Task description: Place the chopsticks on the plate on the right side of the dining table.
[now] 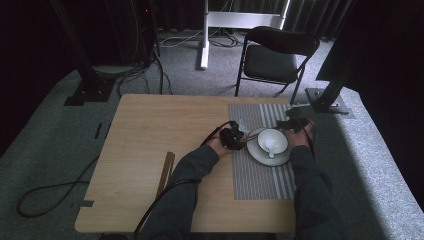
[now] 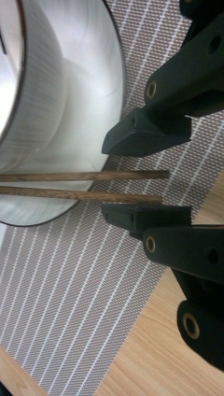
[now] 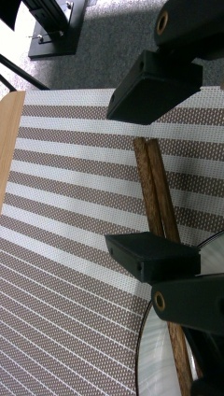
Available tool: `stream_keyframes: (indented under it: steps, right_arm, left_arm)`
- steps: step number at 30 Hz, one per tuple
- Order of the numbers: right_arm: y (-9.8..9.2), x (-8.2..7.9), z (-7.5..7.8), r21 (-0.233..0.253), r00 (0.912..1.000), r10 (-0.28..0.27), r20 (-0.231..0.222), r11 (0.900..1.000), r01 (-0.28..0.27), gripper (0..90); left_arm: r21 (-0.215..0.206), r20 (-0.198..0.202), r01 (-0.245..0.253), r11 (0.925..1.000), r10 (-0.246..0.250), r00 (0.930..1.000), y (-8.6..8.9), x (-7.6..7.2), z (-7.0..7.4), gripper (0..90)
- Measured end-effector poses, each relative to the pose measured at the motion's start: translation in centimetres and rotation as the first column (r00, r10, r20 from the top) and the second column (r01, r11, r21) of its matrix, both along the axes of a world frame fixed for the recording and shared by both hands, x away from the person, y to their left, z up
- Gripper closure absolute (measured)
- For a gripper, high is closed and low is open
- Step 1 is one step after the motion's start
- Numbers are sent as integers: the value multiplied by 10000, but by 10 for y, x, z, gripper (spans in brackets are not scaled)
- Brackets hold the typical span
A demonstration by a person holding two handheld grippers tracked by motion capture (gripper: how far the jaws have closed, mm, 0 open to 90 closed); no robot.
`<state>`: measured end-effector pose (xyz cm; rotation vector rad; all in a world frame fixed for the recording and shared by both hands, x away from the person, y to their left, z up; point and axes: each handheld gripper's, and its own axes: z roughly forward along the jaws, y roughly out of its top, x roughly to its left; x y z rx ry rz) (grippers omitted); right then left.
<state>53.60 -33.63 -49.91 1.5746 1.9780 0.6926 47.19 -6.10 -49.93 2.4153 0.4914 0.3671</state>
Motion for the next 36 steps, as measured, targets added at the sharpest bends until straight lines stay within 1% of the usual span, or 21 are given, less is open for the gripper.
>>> stream_keyframes:
  steps: [3, 6, 9, 13, 14, 18, 28, 31, 35, 36]
  right_arm:
    - [0, 0, 0, -28, 10000, 25, -5, 10000, -25, 333]
    - [0, 0, 0, -99, 10000, 40, -26, 9999, -40, 333]
    - [0, 0, 0, -94, 10000, 10, -45, 10000, -11, 333]
    - [1, -1, 1, -256, 10000, 76, -49, 9996, -78, 334]
    - [1, -1, 0, -311, 9999, 109, -62, 9995, -111, 334]
    - [1, -1, 1, -277, 9999, 83, -102, 9996, -86, 335]
    - [0, -2, 1, -303, 9997, 107, -208, 9995, -113, 335]
    - [-1, -3, 2, -341, 9996, 101, -258, 9994, -110, 335]
    - [-2, -6, 1, -488, 9995, 157, -272, 9987, -170, 341]
    - [-3, -6, 0, -461, 9995, 183, -250, 9987, -194, 342]
  left_arm:
    - [156, 53, 10, 9999, -11, 10000, 0, 0, -1, 666]
    - [351, 86, 41, 9994, -44, 10000, -1, 0, -3, 728]
    - [477, 101, -36, 9989, 31, 9999, -3, 0, -4, 759]
    - [510, 95, -161, 9986, 156, 9998, -3, 1, -5, 788]
    - [513, 99, -178, 9985, 173, 9998, -3, 2, -5, 789]
    - [580, 128, -296, 9979, 289, 9995, -2, 4, -5, 784]
    - [530, 206, -745, 9958, 735, 9971, -3, 8, -5, 762]
    - [486, 368, -927, 9945, 910, 9952, -4, 8, -6, 748]
    - [518, 414, -994, 9937, 973, 9944, -5, 8, -6, 742]
    - [491, 417, -1018, 9936, 998, 9941, -6, 9, -6, 740]
